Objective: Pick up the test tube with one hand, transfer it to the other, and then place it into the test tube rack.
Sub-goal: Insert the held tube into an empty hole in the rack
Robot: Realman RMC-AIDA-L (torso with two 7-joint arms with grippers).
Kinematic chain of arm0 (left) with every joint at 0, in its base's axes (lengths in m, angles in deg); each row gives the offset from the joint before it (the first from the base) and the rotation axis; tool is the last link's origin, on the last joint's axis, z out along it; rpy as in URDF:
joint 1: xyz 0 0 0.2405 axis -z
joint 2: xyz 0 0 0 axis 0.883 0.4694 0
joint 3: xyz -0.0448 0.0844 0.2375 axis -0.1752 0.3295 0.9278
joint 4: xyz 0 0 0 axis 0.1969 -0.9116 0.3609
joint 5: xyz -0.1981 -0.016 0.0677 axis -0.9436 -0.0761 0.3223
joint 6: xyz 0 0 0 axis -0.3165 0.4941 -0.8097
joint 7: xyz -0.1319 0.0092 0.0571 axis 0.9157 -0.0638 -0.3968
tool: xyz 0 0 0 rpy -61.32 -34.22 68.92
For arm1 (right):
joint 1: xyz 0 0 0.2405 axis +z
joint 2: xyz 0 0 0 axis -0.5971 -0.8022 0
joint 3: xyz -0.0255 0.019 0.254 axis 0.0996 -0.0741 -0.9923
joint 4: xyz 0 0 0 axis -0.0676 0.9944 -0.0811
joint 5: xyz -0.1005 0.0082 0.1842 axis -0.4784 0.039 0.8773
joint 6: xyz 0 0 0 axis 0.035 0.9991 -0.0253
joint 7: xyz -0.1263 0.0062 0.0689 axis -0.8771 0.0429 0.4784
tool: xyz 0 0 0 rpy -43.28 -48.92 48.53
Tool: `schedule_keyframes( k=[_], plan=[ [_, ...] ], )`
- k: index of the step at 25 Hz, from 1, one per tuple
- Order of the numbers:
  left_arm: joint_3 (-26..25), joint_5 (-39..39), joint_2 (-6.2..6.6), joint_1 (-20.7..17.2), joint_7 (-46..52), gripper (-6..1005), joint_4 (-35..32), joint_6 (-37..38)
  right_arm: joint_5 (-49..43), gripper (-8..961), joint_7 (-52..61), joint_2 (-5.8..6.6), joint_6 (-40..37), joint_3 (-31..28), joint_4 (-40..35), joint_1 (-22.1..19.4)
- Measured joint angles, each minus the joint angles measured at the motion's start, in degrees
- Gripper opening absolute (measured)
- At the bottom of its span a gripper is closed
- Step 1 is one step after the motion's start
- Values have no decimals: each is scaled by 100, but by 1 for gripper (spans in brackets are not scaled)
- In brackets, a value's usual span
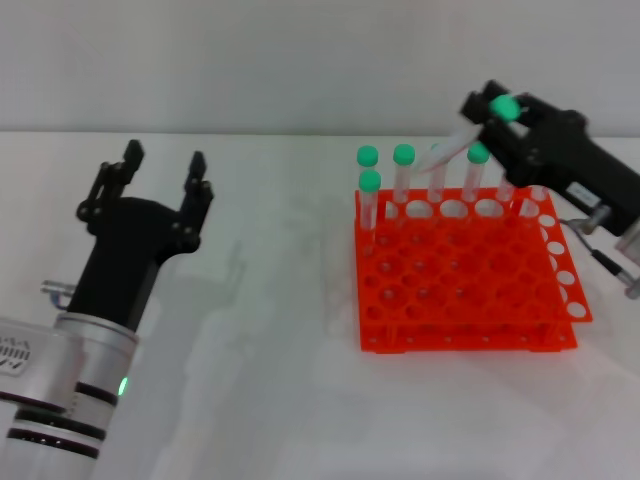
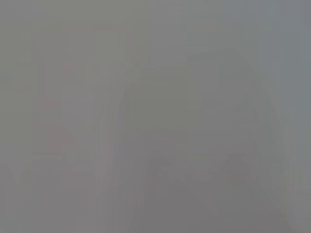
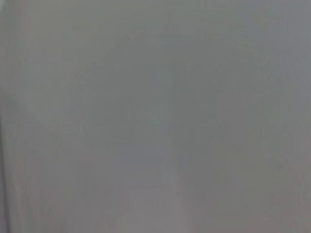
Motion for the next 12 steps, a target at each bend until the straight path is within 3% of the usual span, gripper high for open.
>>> schedule_keyframes(
  k=[12],
  plan=[
    [5, -730, 17, -23, 34, 637, 422, -70, -1321, 260, 631, 36, 1300, -29, -718, 295]
  ],
)
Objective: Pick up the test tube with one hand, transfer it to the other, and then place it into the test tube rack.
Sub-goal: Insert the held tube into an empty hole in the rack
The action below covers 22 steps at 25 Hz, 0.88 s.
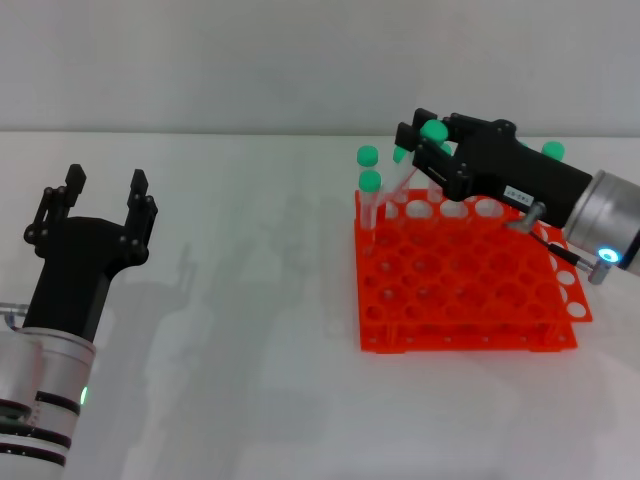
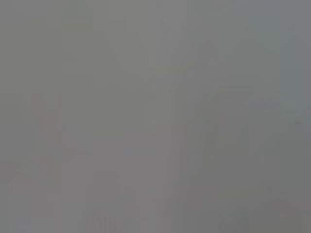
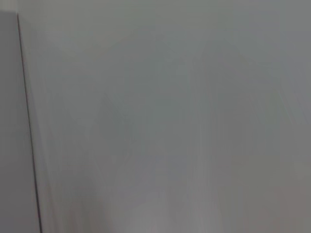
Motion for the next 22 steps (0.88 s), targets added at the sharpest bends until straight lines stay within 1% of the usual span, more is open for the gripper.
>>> schedule_keyframes(
  k=[2, 7, 9, 17, 22],
  plan=[
    [0, -2, 0, 4, 0, 637, 13, 2, -138, 260, 61, 0, 190, -6, -114, 11],
    [-2, -12, 3, 23, 2, 637, 66, 28, -187, 260, 90, 1, 360, -27, -150, 26],
    [-2, -14, 7, 28, 3, 637, 96, 32, -179, 260, 91, 23, 415, -35, -153, 13],
    [-11, -16, 12, 41, 4, 637, 135, 43, -198, 260, 89, 93, 482, -108, -152, -35],
    [-11, -18, 12, 40, 4, 637, 143, 48, -311, 260, 89, 84, 559, -95, -120, -42]
  ],
)
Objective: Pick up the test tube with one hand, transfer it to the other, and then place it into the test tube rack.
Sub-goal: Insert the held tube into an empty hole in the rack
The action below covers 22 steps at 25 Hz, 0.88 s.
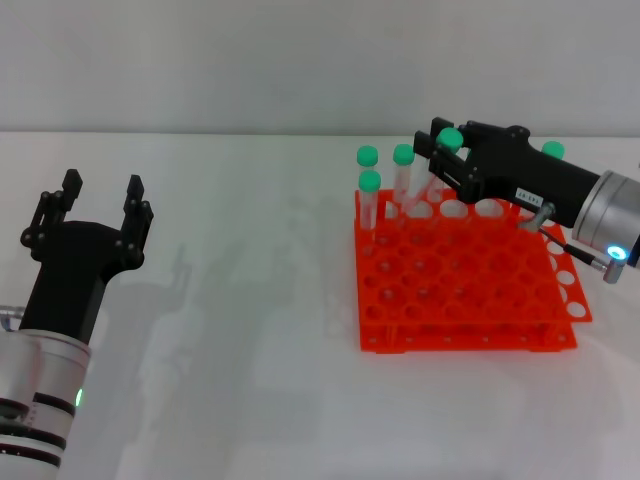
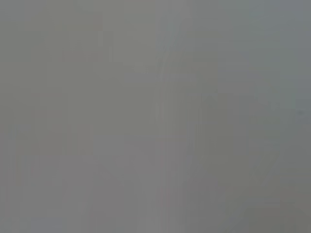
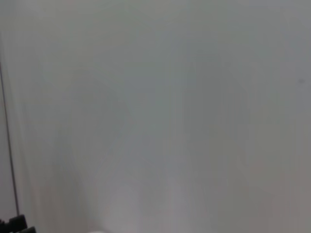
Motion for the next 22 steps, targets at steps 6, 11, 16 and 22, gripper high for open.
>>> schedule_keyframes(
  k=[6, 11, 16, 22],
  plan=[
    [-3, -6, -7, 7, 0, 637, 53, 1, -89, 260, -11, -67, 106, 5, 2, -5],
    [-1, -6, -9, 9, 0, 637, 53, 1, -97, 260, -22, -88, 139, 25, -10, -8],
    [6, -6, -9, 9, 0, 637, 53, 0, -203, 259, -29, -119, 201, 29, -10, 22],
    [18, -6, -9, 7, 0, 637, 57, 1, -303, 259, -33, -137, 281, 31, -29, 50]
  ],
)
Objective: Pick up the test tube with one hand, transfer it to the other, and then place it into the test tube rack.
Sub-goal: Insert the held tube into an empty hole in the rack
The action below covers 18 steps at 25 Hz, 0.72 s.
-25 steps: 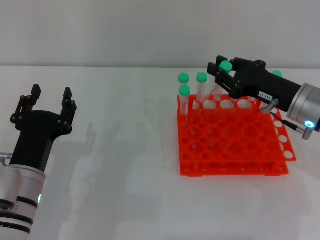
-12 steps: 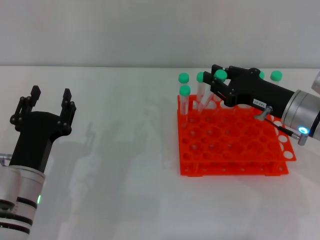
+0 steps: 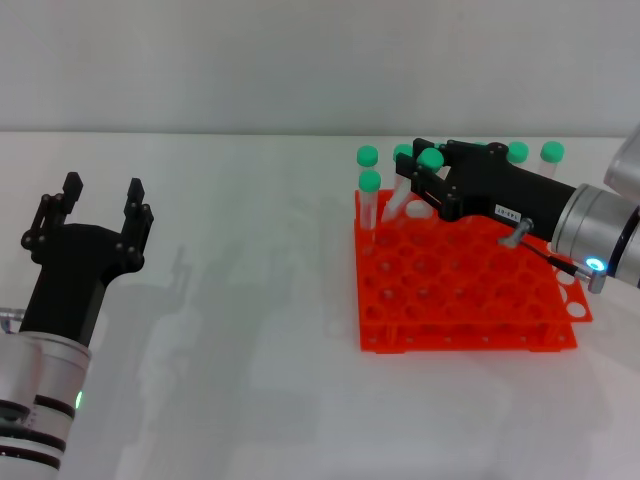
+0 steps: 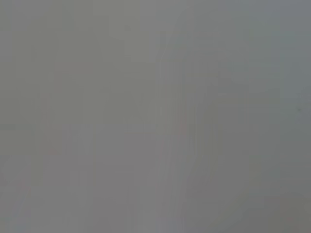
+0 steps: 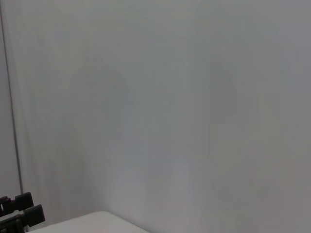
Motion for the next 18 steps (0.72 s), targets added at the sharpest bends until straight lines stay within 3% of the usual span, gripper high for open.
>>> schedule_keyframes(
  k=[18],
  plan=[
    [21, 0, 12, -28, 0, 637, 5, -1, -9, 259, -14, 32, 20, -213, -73, -68]
  ],
)
